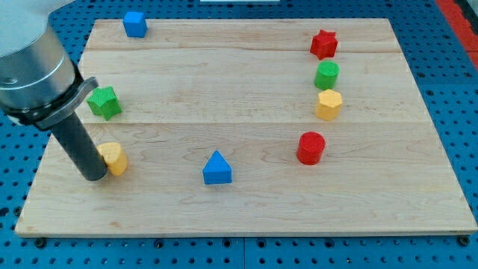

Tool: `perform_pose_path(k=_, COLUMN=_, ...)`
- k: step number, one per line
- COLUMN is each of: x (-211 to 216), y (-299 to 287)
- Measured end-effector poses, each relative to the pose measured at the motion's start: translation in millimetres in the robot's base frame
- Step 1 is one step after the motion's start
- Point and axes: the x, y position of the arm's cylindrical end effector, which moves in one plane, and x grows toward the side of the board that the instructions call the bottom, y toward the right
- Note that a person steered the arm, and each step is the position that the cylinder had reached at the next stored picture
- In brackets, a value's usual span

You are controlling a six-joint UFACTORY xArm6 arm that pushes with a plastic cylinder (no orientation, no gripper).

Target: Touch the green star

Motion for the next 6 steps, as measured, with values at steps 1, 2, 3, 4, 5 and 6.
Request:
perform_pose_path(k=1, x=-5.5, y=-48.6)
perform_pose_path(k=2, x=-40.8, y=-79.0)
perform_pose_path(k=3, x=-81.3, y=-103.3)
perform_pose_path(k=4, x=-124.3, y=-85.9)
perform_pose_path(k=5, x=-132.4, y=-70.9)
perform_pose_path(k=6, x=-133.2, y=-36.5)
